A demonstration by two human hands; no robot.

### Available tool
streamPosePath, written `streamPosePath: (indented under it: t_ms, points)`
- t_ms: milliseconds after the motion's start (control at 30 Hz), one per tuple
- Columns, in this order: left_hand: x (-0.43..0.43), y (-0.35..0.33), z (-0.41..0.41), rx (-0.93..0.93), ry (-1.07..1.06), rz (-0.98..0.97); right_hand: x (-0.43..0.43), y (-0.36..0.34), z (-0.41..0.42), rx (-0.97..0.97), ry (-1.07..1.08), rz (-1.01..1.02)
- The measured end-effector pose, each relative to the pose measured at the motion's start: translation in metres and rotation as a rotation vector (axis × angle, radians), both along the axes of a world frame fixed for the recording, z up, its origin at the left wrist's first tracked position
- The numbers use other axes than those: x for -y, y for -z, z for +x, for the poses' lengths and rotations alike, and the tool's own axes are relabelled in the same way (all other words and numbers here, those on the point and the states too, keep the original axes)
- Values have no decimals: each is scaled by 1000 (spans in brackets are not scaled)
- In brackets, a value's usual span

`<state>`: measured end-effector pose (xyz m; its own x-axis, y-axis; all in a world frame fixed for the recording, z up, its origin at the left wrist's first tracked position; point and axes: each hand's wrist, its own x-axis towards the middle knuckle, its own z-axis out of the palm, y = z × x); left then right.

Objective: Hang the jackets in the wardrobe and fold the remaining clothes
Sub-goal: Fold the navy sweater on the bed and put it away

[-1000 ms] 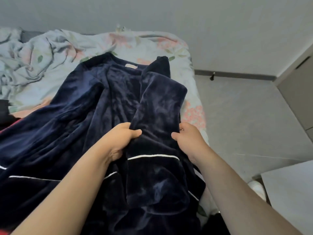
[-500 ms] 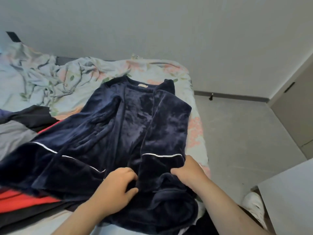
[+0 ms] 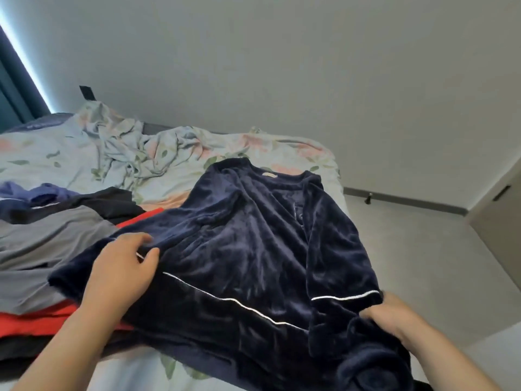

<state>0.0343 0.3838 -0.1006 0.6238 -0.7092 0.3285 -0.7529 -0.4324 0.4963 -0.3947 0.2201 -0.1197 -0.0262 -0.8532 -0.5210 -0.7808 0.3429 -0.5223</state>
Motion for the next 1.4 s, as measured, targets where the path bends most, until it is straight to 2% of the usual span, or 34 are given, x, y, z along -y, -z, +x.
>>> streamPosePath:
  t_ms: [100,167,267,367,500,600,633,700,767,833,900,933,1000,1033,1067,1100,1167,1233,1367,1400]
  points:
    - [-2,12,54,-98,-234,364,1,-15,40,-226,-53,-343]
    - [-4,21,75,-177,-328,452,-3,-21,74,-175,-157,-480]
    - [-5,21,99,-166,-460,499,-9,-21,133,-8,-399,-422]
    - [-10,11,124,-238,-332,565,-9,-14,183,64,-569,-374]
    - [-11,2,138,-262,-167,693,-7,-11,237,178,-670,-304]
    - [-8,-11,138,-401,-171,535,-16,-17,274,290,-717,-254]
    - [-9,-21,136,-386,-195,464,-21,-21,285,335,-728,-250]
    - [-9,-44,126,-168,-193,430,-27,-30,308,434,-738,-231]
    - [-7,-64,97,-2,-131,376,-33,-44,326,605,-663,-91]
    - [-6,-75,51,51,2,242,-34,-59,339,834,-471,236]
    - [-4,-73,2,62,239,186,-29,-64,343,949,-245,511]
    - [-5,-72,-19,16,355,180,-27,-63,338,965,-190,552]
    - [-9,-69,-41,-304,474,170,-19,-58,322,941,-157,495]
    - [-10,-63,-44,-447,421,109,-14,-56,311,913,-133,456]
    - [-10,-53,-42,-509,294,20,-10,-53,299,909,-92,462]
    - [-9,-42,-38,-490,142,-27,-6,-50,287,945,-37,493]
    - [-6,-24,-34,-445,-55,85,-1,-46,270,988,31,547]
    - [-6,-10,-36,-493,-125,145,0,-44,260,1019,29,586]
    - [15,-9,-25,-641,-155,30,3,-45,248,1148,42,551]
    - [28,-9,-20,-734,-119,27,4,-45,246,1179,50,550]
